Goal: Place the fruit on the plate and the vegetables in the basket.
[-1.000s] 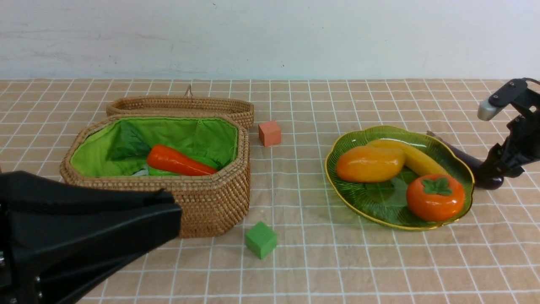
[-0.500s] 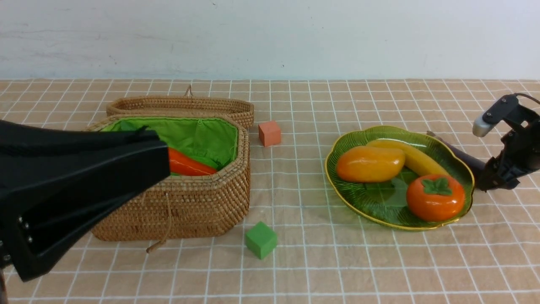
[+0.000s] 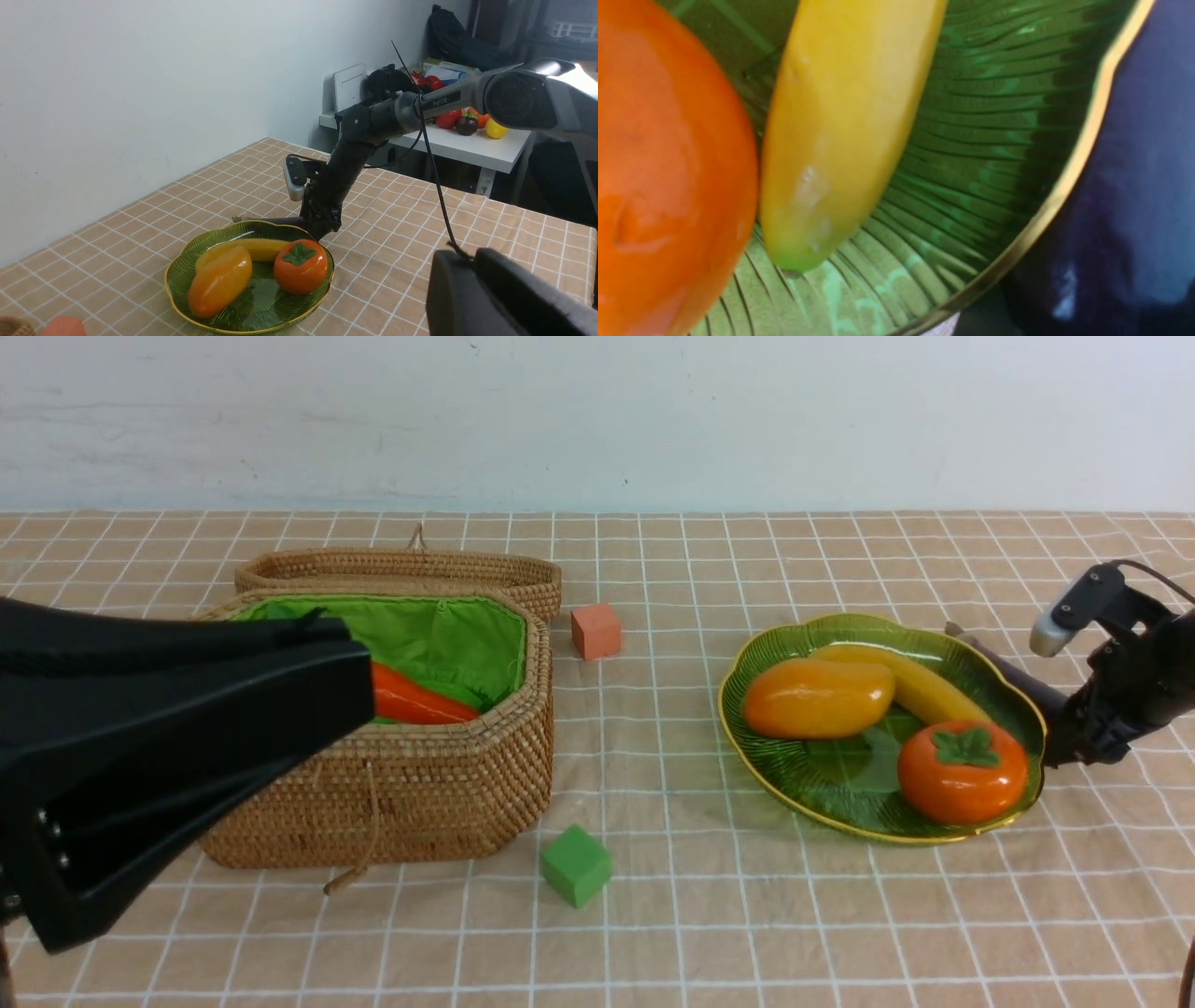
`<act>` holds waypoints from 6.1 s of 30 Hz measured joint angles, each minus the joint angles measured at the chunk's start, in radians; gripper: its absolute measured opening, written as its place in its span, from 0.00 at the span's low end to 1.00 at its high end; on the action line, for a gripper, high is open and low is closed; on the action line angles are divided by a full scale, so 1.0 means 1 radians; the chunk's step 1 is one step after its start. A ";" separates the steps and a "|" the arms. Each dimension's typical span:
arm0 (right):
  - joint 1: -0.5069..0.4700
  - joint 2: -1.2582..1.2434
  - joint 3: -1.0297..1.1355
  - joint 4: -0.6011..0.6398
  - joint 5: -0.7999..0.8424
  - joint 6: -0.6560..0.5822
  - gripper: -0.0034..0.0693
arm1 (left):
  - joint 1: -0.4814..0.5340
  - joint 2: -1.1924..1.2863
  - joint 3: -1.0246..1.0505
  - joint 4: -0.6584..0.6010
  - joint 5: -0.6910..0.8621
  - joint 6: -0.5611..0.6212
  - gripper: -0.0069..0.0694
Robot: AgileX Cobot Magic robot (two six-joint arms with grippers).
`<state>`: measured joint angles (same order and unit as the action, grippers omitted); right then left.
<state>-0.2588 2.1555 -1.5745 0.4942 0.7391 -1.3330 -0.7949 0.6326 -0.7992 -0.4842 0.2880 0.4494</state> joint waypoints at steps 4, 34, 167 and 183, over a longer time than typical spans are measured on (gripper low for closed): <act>0.000 -0.009 0.001 -0.024 -0.006 0.072 0.63 | 0.000 0.000 0.000 0.000 0.000 0.000 0.15; 0.995 -0.159 -0.126 0.361 -0.360 -0.106 0.63 | 0.253 -0.039 0.000 0.824 0.335 -1.041 0.16; 0.241 -2.165 1.590 -0.507 -0.356 1.417 0.07 | 0.722 -0.641 0.831 0.379 0.087 -0.705 0.07; 0.241 -2.165 1.590 -0.507 -0.356 1.417 0.09 | 0.722 -0.641 0.831 0.379 0.087 -0.707 0.07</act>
<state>-0.0174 -0.0097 0.0159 -0.0125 0.3828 0.0841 -0.0734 -0.0086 0.0321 -0.1057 0.3754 -0.2579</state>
